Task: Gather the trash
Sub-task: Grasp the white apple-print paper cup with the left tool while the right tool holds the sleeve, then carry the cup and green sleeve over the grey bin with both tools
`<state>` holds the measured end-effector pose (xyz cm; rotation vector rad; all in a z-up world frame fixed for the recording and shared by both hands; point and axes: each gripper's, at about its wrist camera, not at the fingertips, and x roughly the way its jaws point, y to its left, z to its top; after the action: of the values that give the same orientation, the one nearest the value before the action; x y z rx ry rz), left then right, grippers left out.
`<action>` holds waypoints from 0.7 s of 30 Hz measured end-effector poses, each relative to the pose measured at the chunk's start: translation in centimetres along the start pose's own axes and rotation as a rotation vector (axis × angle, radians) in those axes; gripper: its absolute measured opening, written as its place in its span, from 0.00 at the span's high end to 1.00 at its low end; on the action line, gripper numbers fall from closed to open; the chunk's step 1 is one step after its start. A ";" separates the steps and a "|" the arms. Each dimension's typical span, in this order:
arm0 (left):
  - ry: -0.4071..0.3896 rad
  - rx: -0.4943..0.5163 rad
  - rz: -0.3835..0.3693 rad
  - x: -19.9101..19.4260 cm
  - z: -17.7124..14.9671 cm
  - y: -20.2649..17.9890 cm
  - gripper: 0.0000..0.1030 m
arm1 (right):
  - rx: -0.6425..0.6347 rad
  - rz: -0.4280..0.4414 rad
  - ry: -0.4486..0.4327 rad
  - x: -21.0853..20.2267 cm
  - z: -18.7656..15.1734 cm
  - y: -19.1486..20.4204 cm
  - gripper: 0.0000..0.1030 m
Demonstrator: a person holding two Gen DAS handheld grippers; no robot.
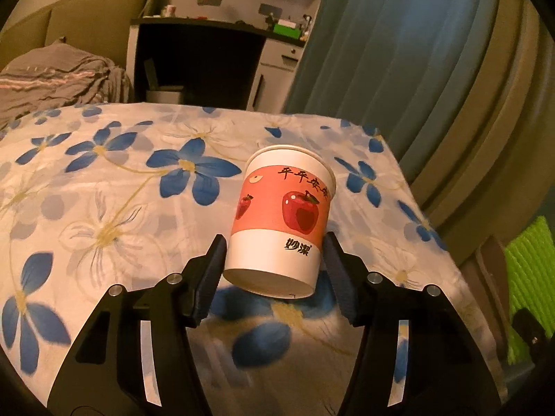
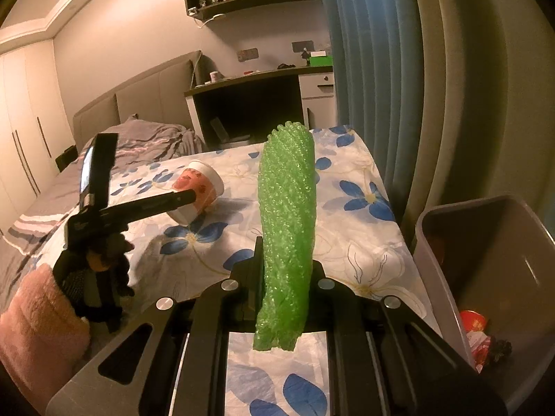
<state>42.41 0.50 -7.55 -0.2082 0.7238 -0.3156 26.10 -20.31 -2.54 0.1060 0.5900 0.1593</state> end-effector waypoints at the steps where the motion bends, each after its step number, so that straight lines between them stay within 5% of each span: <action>1: -0.012 -0.005 0.000 -0.8 -0.2 -0.1 0.46 | -0.003 0.000 -0.003 -0.1 0.0 0.0 0.87; 13: -0.220 -0.009 0.092 -15.3 -5.7 -5.8 0.46 | -0.047 0.020 -0.057 -5.9 -0.4 1.5 0.87; 21: -0.275 -0.048 0.105 -21.1 -10.9 -8.6 0.46 | -0.056 0.032 -0.072 -10.0 -2.7 1.1 0.87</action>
<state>18.33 -0.91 0.03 -0.2529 0.4688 -0.1647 16.29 -20.85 0.84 0.0665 0.5117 0.2023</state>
